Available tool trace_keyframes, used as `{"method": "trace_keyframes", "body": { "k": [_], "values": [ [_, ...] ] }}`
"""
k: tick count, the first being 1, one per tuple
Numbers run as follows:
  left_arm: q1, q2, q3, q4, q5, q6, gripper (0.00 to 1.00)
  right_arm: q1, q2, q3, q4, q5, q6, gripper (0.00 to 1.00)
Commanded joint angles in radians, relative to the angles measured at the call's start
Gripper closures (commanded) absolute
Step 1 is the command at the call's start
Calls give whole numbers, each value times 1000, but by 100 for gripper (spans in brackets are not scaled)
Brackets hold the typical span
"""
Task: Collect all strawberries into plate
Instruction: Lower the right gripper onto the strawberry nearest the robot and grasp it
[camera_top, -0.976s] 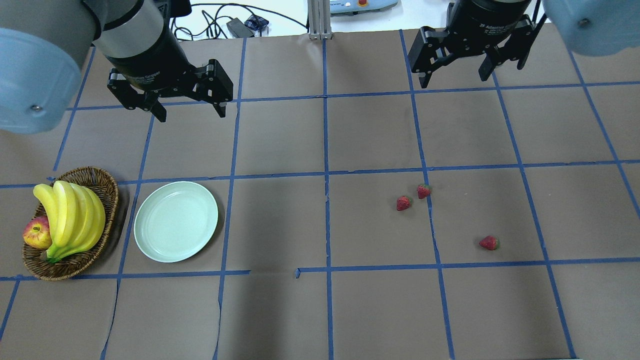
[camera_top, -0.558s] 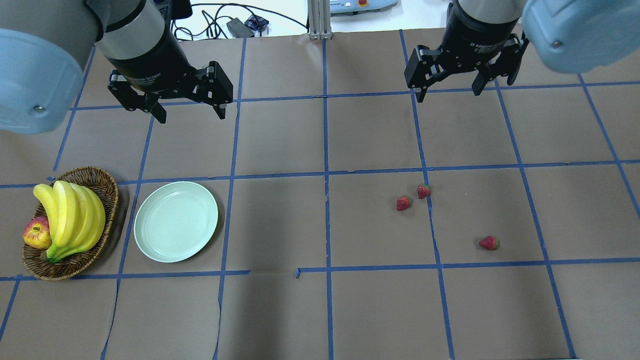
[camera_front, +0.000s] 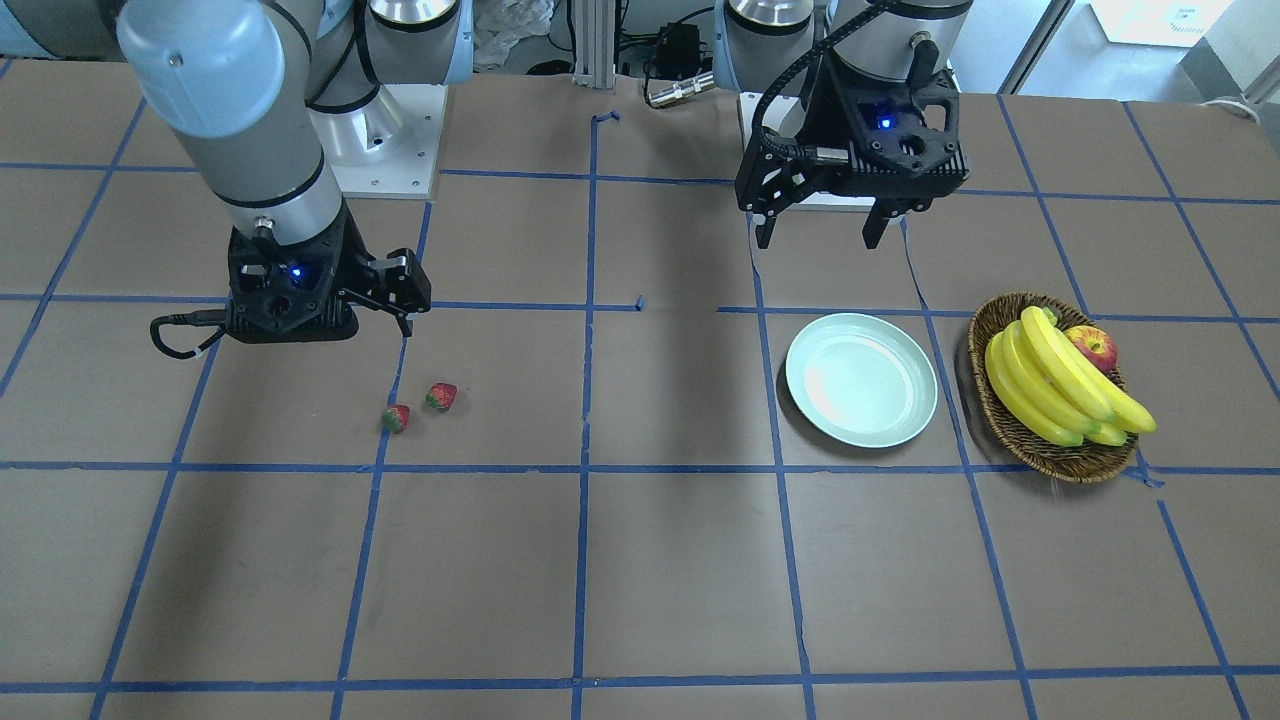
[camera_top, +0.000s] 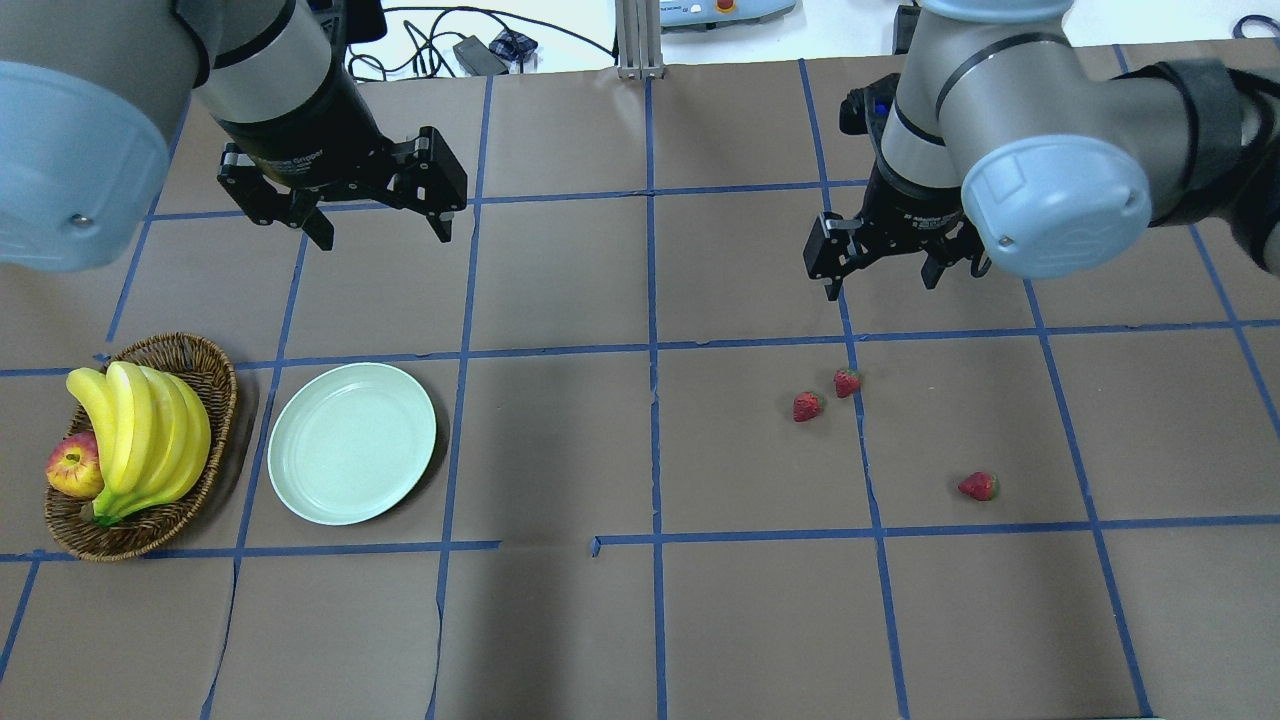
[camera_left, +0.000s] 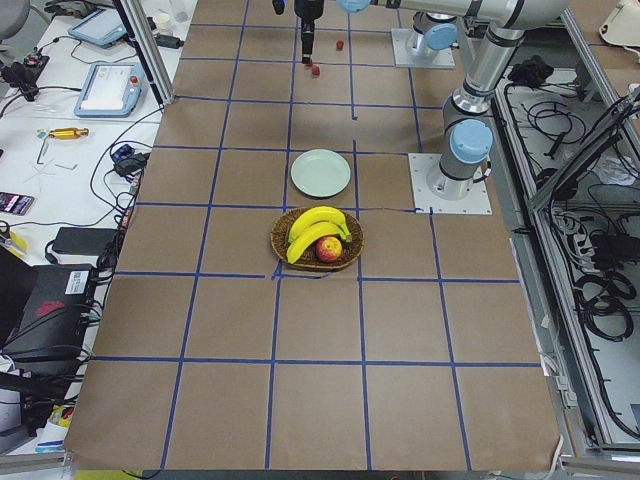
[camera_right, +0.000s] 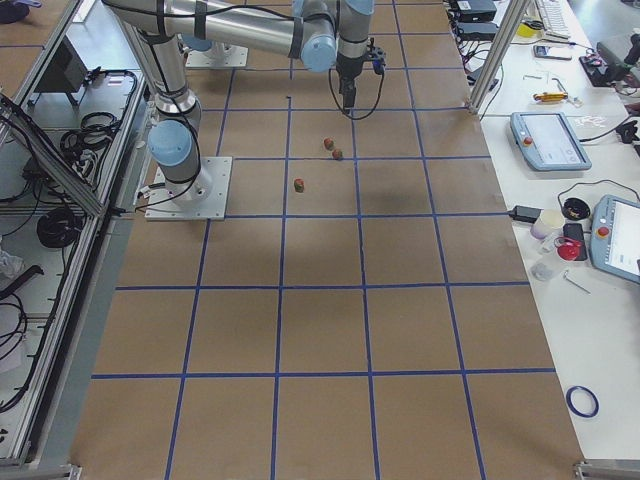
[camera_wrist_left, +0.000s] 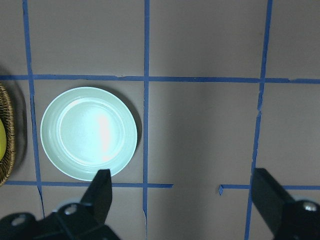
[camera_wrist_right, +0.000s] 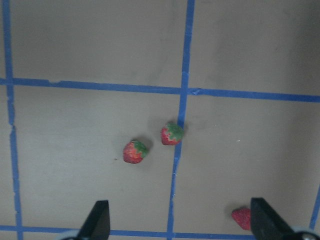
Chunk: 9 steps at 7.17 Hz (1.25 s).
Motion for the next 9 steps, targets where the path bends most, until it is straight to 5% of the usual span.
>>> {"method": "trace_keyframes", "body": {
  "k": [1, 5, 7, 9],
  "values": [
    [0, 1, -4, -1, 0, -3, 0, -128, -5, 113, -7, -19, -124, 5],
    [0, -1, -5, -1, 0, -7, 0, -213, -30, 363, -203, -84, -316, 5],
    [0, -2, -5, -1, 0, -8, 0, -272, -30, 582, -506, -76, -348, 4],
    [0, -2, -5, -1, -2, -8, 0, -276, -30, 613, -538, -76, -349, 3]
  ]
}}
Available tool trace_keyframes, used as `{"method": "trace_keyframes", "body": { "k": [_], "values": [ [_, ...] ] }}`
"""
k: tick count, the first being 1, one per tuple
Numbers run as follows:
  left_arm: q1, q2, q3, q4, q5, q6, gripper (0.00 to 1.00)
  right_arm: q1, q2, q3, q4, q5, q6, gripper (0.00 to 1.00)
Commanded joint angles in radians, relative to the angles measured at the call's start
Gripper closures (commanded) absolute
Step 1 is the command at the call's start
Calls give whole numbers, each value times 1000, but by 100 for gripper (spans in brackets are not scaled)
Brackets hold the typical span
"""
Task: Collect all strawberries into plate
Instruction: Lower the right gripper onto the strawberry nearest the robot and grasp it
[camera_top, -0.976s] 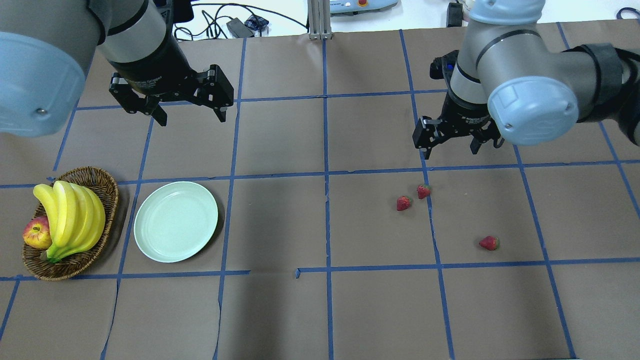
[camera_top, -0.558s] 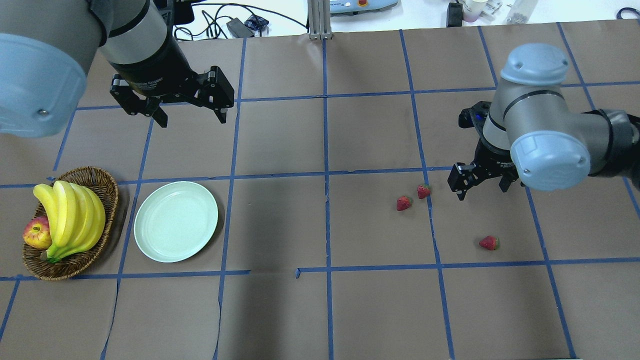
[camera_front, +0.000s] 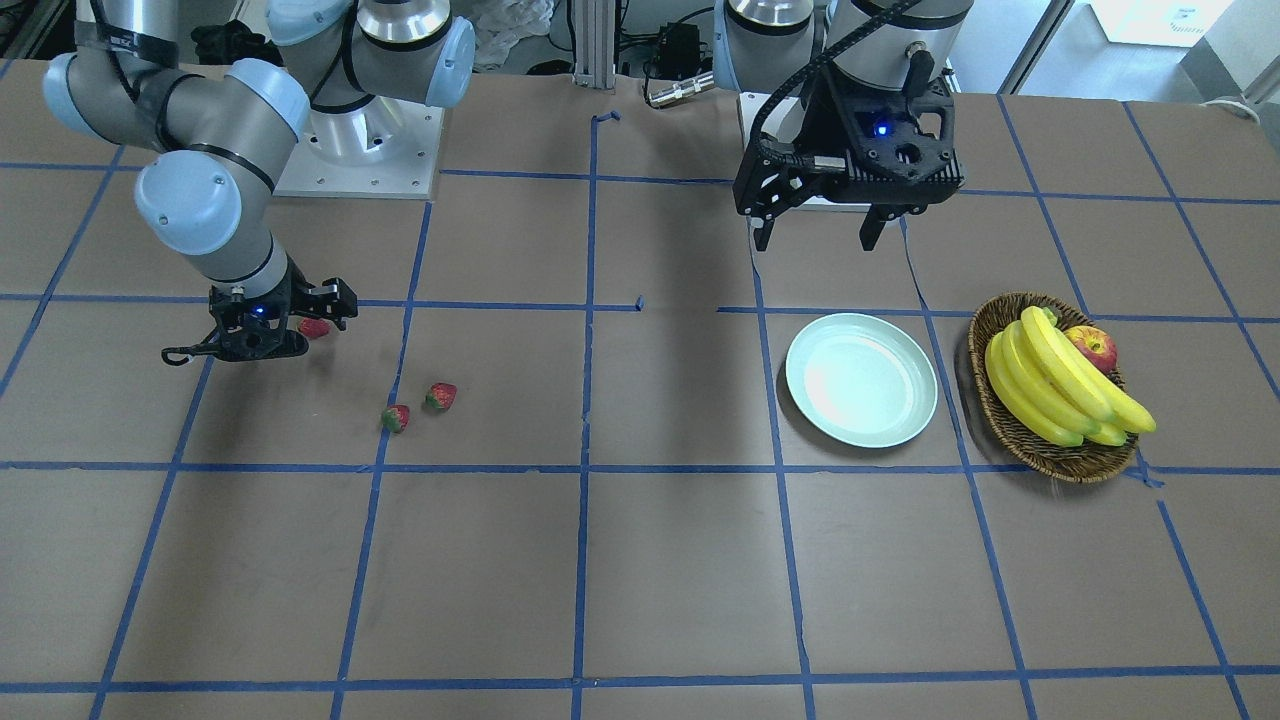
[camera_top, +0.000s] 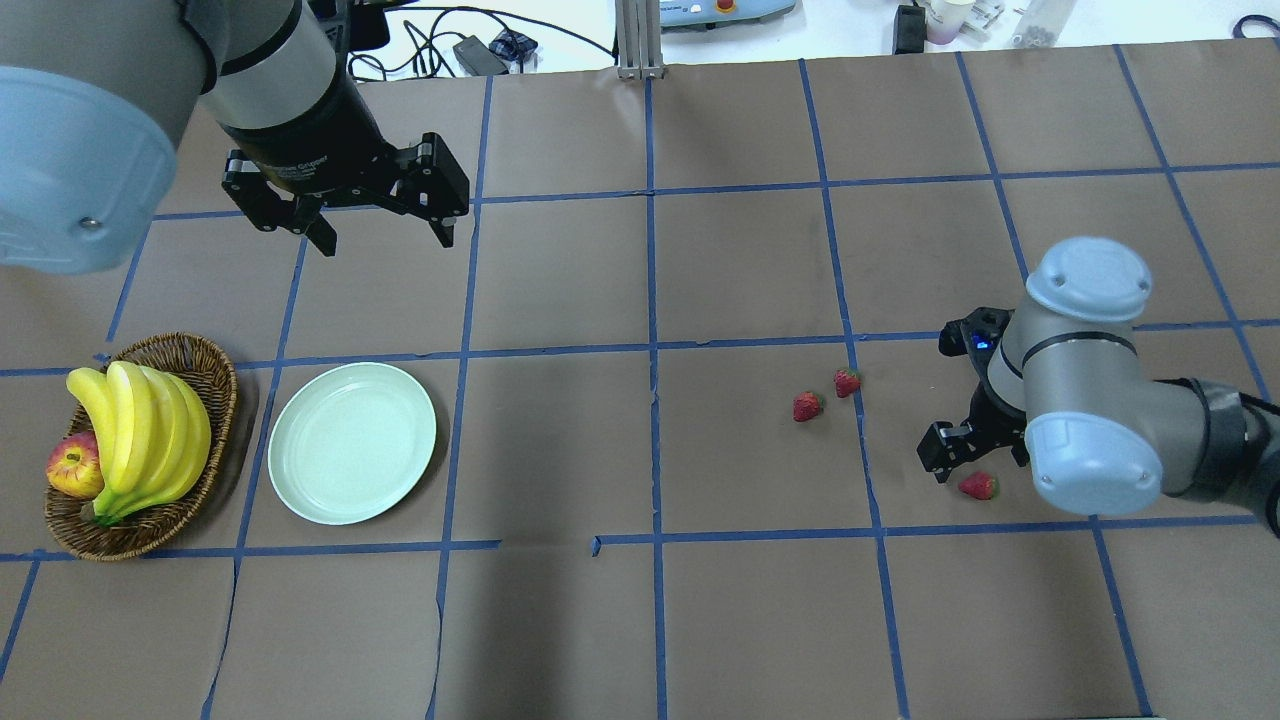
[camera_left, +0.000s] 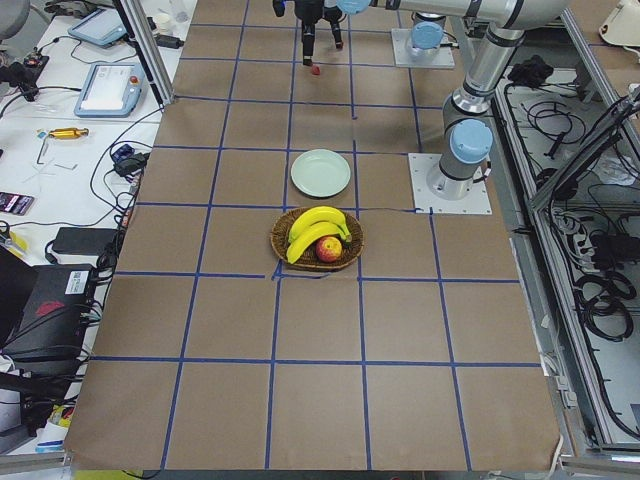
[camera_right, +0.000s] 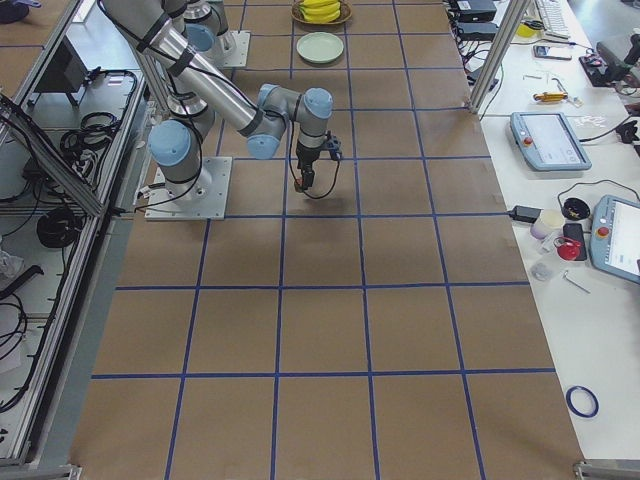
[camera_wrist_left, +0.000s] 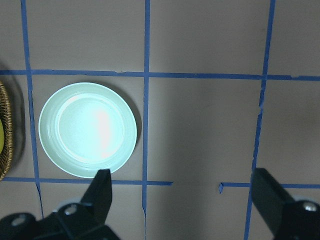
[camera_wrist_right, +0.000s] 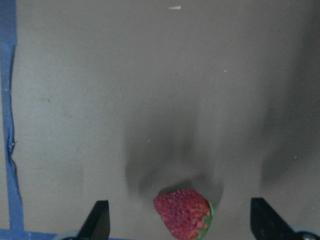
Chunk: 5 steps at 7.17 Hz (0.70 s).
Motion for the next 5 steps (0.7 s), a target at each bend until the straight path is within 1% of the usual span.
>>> {"method": "trace_keyframes", "body": {
  "k": [1, 2, 3, 4, 5],
  "values": [
    [0, -2, 0, -1, 1, 0, 0, -8, 1, 29, -38, 0, -1, 18],
    [0, -3, 0, -1, 0, 0, 0, -6, 1, 30, -40, 0, 5, 65],
    [0, -3, 0, 1, 0, 0, 0, -6, 0, 29, -40, 0, 9, 91],
    [0, -3, 0, -1, 0, 0, 0, -6, 0, 27, -40, 2, 12, 100],
    [0, -3, 0, 1, -2, 0, 0, -6, -5, 12, -40, 11, 46, 100]
  ]
}}
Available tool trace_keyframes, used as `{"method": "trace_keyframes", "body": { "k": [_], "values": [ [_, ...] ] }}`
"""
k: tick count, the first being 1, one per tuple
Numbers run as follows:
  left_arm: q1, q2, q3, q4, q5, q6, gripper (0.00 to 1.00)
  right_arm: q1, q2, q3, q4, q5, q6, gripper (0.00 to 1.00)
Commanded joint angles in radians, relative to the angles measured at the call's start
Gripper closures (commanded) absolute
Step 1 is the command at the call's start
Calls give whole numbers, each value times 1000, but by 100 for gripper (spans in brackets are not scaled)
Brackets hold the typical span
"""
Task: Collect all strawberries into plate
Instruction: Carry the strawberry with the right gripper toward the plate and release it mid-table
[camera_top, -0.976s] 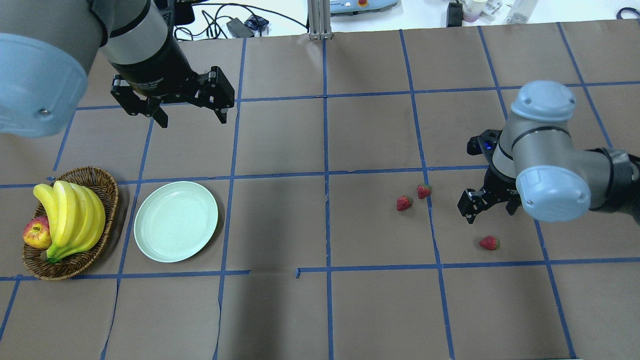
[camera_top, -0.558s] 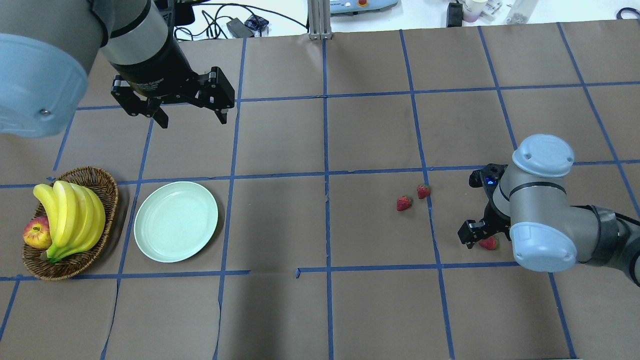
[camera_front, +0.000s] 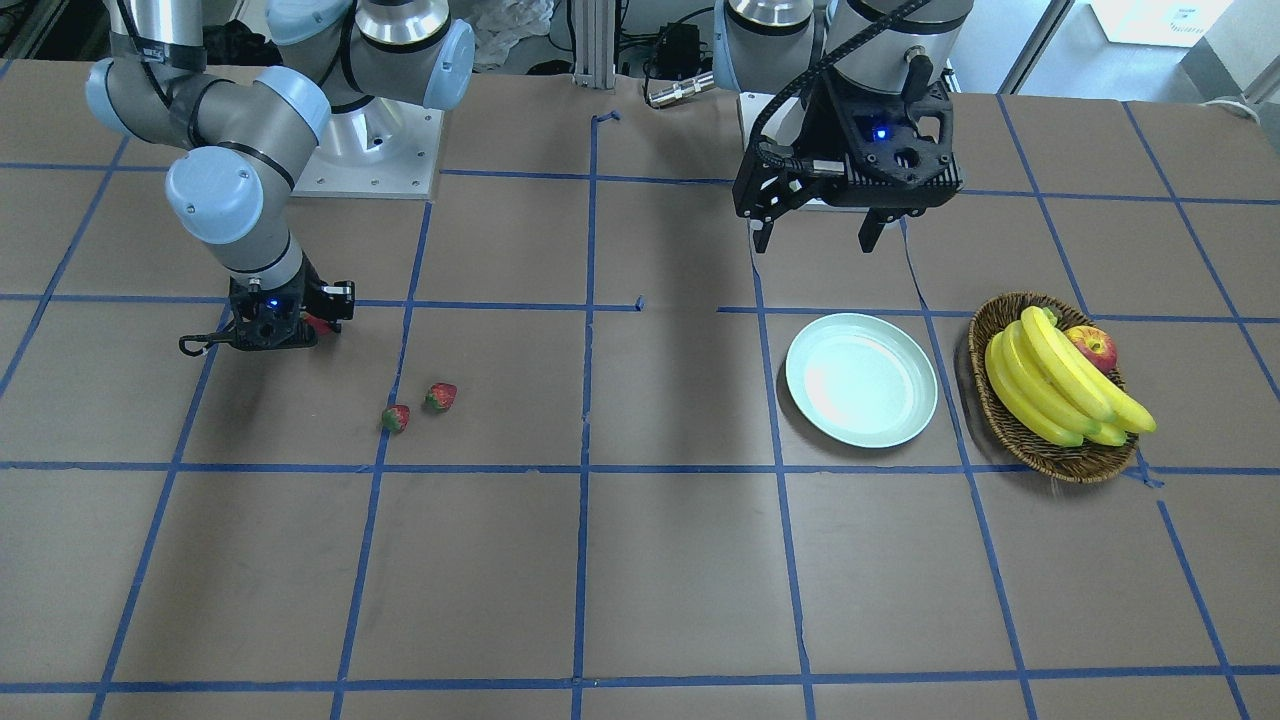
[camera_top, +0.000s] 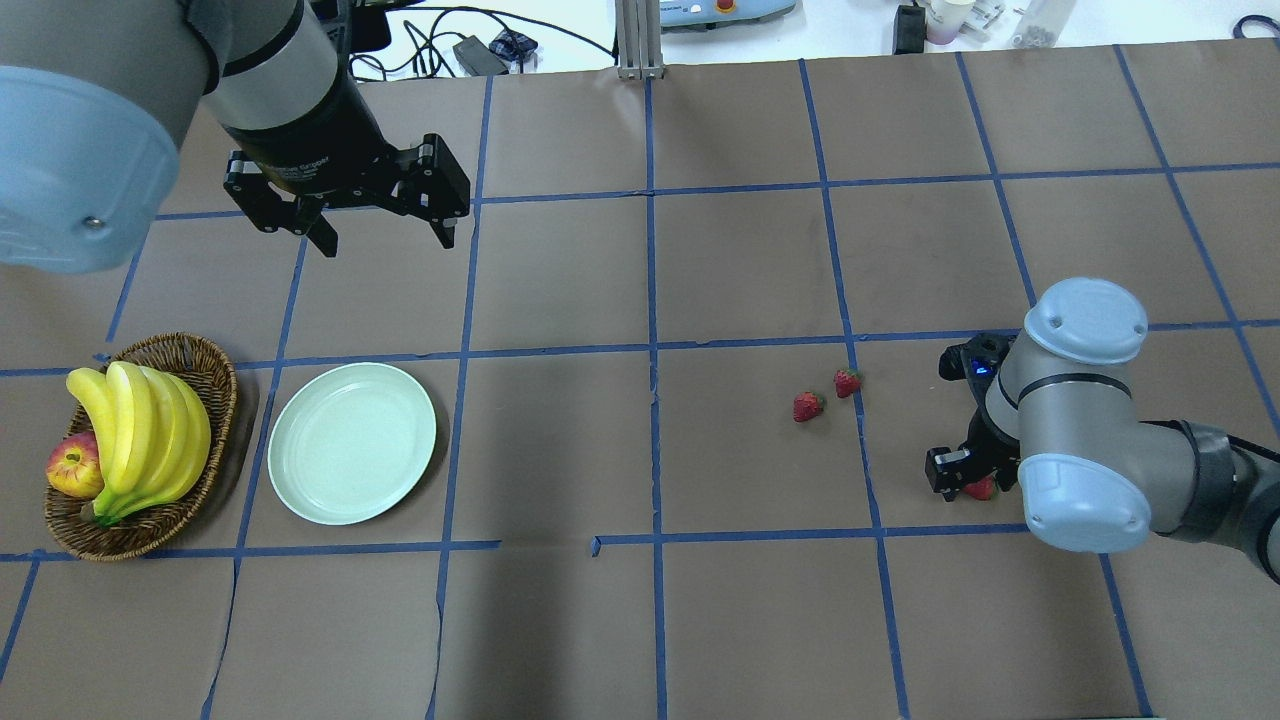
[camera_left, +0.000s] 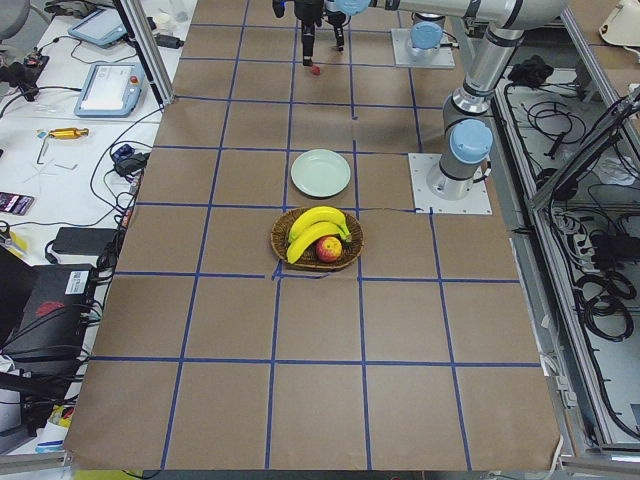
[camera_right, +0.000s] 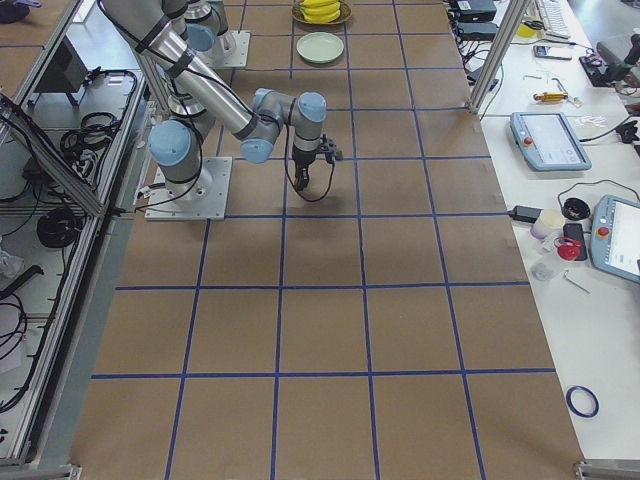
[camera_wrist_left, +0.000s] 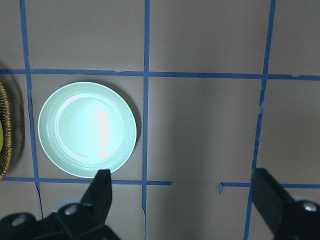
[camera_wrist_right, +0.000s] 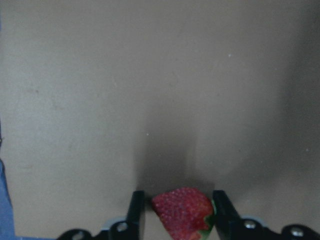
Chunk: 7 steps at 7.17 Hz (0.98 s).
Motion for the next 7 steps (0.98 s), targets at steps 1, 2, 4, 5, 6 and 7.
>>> {"method": "trace_keyframes", "body": {
  "k": [1, 2, 4, 5, 6, 7],
  "values": [
    [0, 1, 2, 1, -1, 2, 0, 5, -8, -55, 0, 37, 72, 100],
    [0, 1, 2, 1, 0, 0, 0, 23, -11, -127, 9, 134, 118, 100],
    [0, 1, 2, 1, -1, 2, 0, 203, 21, -192, -3, 207, 366, 100],
    [0, 1, 2, 1, 0, 2, 0, 292, 54, -218, -43, 207, 478, 100],
    [-2, 1, 0, 1, -1, 0, 0, 360, 99, -256, -61, 207, 601, 100],
    [-2, 1, 2, -1, 0, 0, 0, 444, 142, -311, -74, 203, 713, 100]
  ]
}}
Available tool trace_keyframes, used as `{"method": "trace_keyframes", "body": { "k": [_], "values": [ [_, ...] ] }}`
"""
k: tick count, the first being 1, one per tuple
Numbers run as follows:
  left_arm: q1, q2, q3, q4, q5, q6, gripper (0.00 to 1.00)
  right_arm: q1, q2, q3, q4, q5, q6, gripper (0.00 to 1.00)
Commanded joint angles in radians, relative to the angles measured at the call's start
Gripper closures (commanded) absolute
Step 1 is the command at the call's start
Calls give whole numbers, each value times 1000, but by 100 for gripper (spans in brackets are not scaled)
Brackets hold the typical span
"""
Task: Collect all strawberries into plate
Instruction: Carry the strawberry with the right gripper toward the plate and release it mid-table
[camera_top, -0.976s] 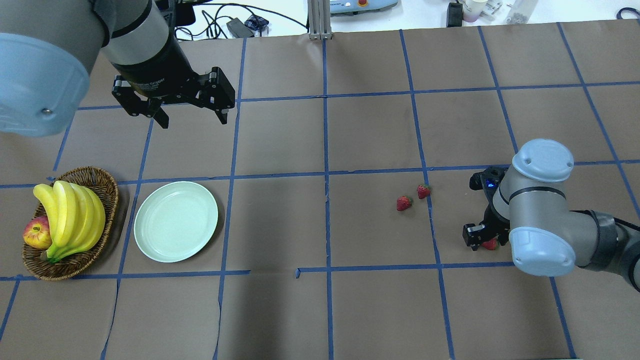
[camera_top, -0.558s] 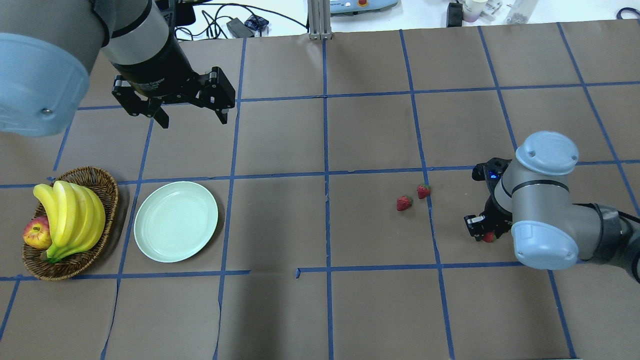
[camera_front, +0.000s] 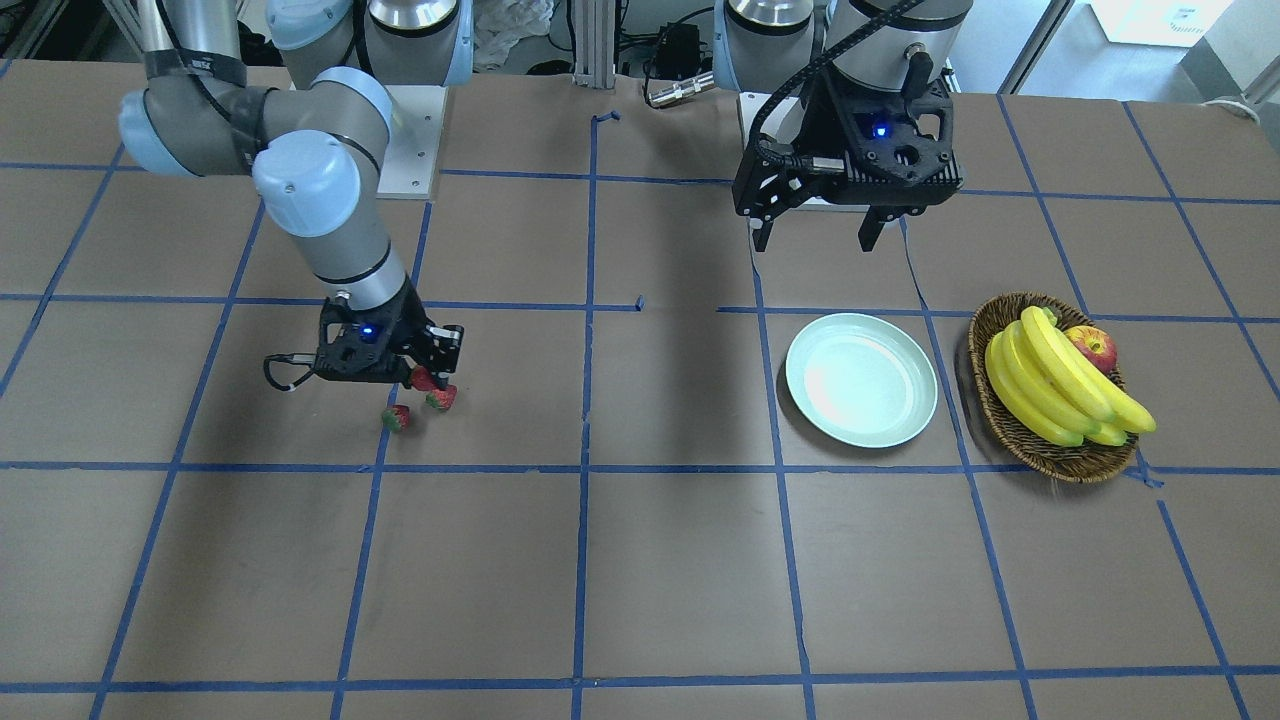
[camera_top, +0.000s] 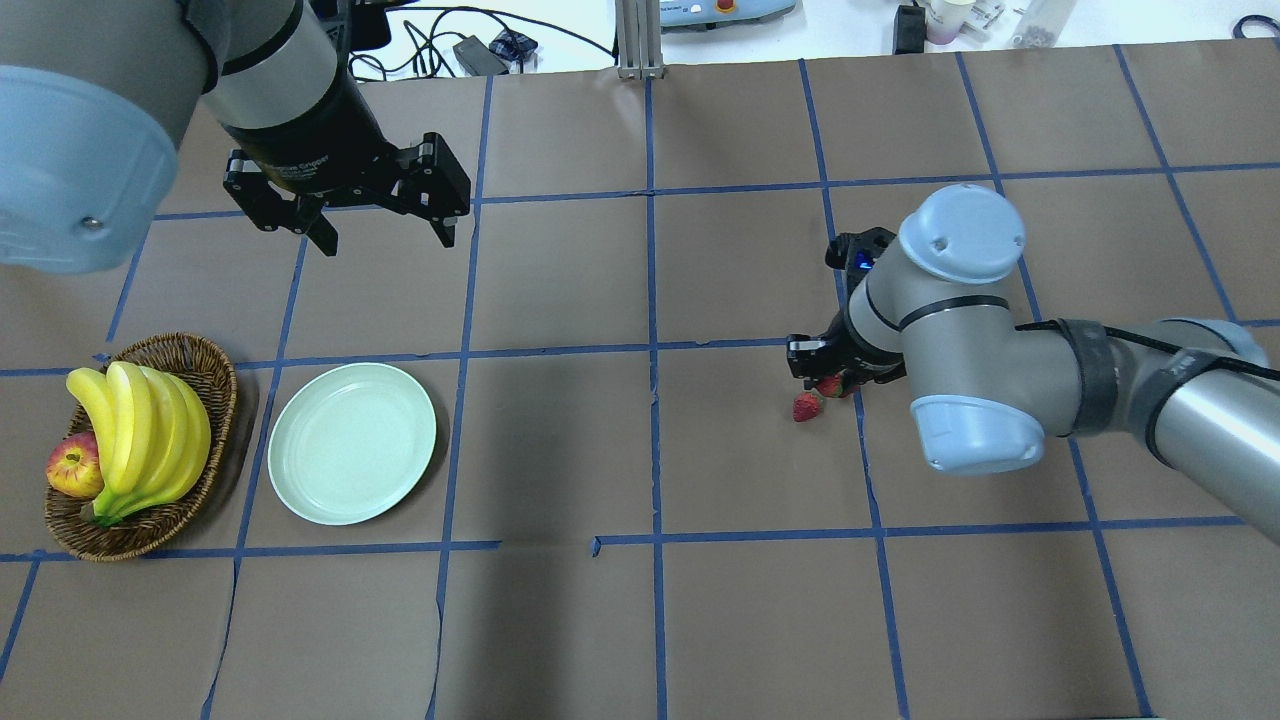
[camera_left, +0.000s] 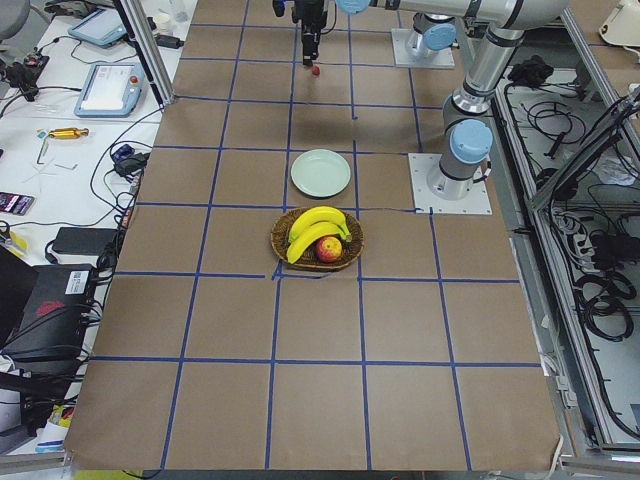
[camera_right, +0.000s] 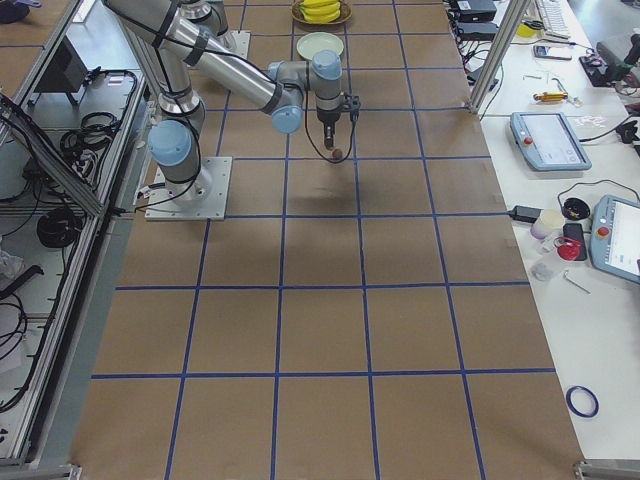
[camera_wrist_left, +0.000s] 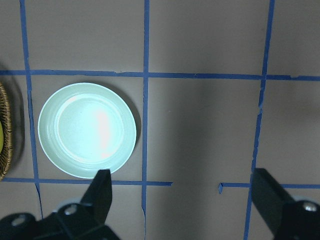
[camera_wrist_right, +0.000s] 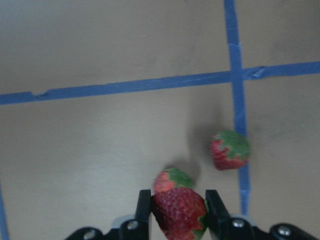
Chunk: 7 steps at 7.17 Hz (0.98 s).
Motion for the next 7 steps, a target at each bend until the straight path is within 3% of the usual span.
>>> {"method": "trace_keyframes", "body": {
  "k": [1, 3, 5, 6, 7],
  "values": [
    [-1, 0, 0, -1, -1, -1, 0, 188, 102, -118, -22, -8, 245, 100],
    [-1, 0, 0, -1, -1, -1, 0, 311, 211, -222, -25, -14, 394, 100],
    [-1, -2, -1, -1, -1, -1, 0, 329, 265, -230, -38, 4, 407, 100],
    [-1, 0, 0, -1, -1, -1, 0, 332, 298, -235, -79, 4, 409, 91],
    [-1, 0, 0, -1, -1, -1, 0, 332, 302, -236, -81, 4, 409, 18]
  ]
}}
